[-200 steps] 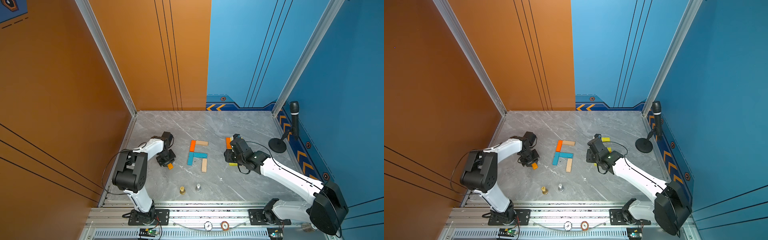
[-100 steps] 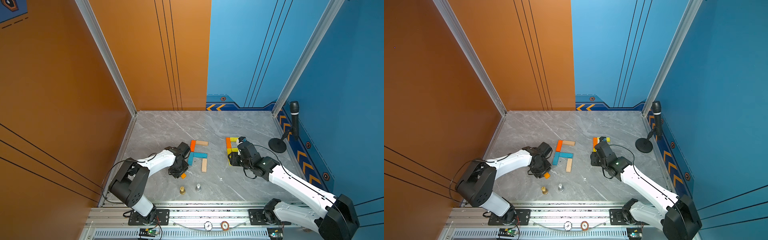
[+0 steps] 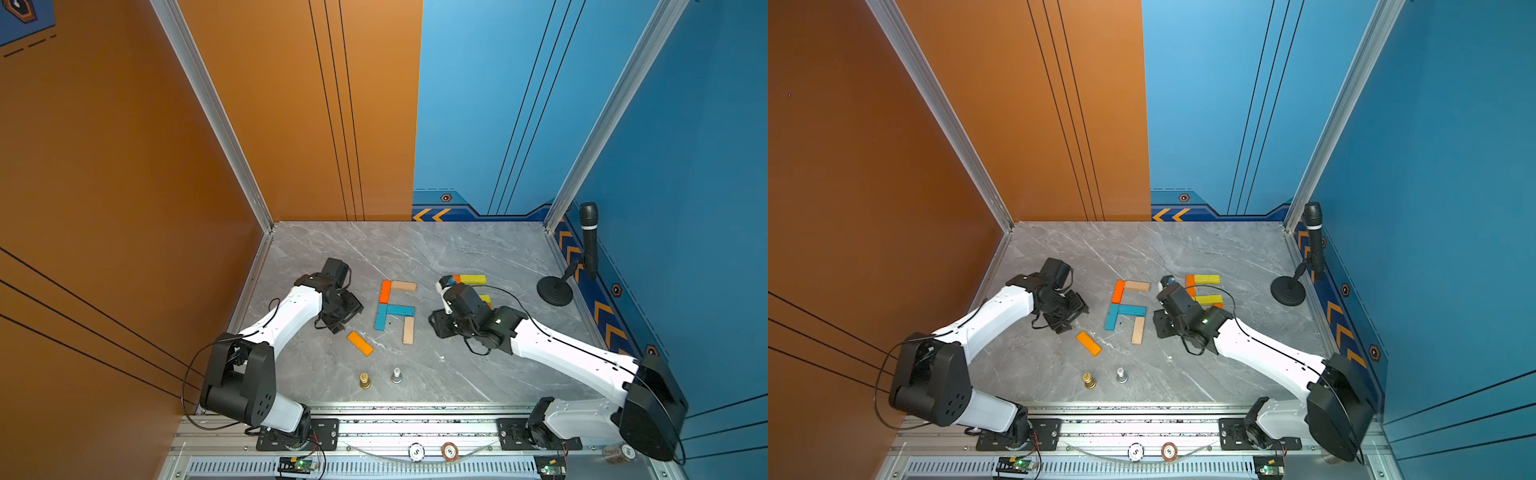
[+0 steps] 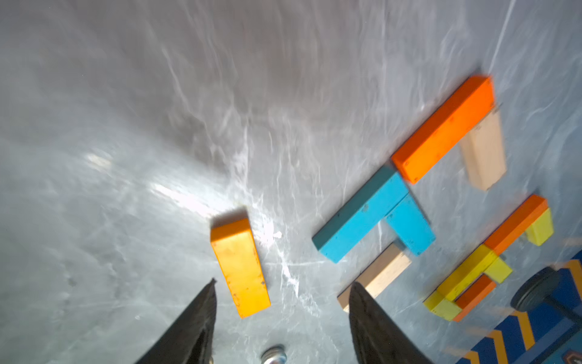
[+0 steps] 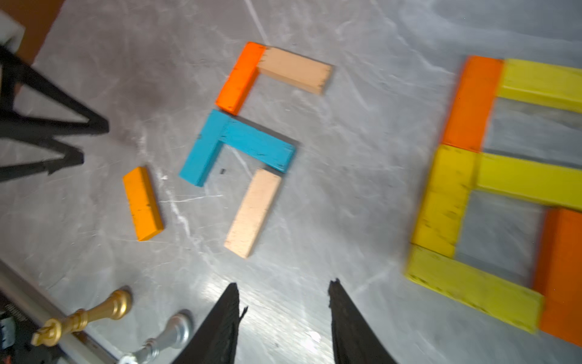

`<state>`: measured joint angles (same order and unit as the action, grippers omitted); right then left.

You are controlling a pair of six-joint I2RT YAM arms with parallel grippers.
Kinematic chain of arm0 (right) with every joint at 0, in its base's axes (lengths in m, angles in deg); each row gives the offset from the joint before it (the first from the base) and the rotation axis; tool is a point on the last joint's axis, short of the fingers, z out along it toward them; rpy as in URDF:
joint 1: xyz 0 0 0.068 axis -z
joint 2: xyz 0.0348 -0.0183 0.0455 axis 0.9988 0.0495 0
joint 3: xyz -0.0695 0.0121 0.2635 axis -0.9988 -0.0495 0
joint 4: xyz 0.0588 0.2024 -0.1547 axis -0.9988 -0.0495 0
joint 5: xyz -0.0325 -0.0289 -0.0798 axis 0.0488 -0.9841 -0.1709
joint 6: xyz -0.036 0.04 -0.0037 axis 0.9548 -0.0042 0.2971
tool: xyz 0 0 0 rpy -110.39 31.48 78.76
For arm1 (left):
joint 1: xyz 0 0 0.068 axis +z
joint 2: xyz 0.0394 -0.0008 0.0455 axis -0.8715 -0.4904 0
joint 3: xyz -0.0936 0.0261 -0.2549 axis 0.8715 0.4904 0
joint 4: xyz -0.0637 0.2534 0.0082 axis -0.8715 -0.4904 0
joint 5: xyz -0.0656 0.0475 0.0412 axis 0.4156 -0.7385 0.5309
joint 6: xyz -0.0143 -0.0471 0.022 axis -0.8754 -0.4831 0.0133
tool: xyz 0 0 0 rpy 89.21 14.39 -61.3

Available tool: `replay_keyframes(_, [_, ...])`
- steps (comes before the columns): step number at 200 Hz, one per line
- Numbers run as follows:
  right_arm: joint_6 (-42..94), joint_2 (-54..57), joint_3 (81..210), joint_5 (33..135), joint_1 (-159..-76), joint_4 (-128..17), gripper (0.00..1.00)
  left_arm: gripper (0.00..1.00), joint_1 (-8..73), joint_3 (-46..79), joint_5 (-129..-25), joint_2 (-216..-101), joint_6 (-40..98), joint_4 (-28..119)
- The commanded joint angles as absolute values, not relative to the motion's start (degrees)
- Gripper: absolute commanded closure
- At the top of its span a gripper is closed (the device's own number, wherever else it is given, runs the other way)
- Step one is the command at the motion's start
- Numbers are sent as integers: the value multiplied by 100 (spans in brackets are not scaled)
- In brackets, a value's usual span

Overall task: Assemble the number 6 with building blocks
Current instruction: Move the building block to the center of the board, then assemble the building block at the center of the board.

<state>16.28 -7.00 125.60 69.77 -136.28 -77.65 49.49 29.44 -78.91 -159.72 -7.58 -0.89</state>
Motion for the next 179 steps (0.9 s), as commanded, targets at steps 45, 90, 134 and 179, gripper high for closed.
replay_keyframes(45, [2167, 1167, 14271, 7012, -14788, -7698, 53, 33, 6975, 3004, -7652, -15893, 570, -516])
replay_keyframes(90, [2821, 2332, 15325, 6931, -15135, -8355, 51, 32, 7531, 3365, -7860, -15487, 480, -422])
replay_keyframes(134, [3472, 3371, 16418, 6923, -15189, -9051, 51, 32, 7619, 3477, -7610, -15629, 651, -287])
replay_keyframes(179, [3917, 4053, 17126, 6915, -15202, -9429, 51, 31, 7619, 3405, -7551, -15767, 820, -245])
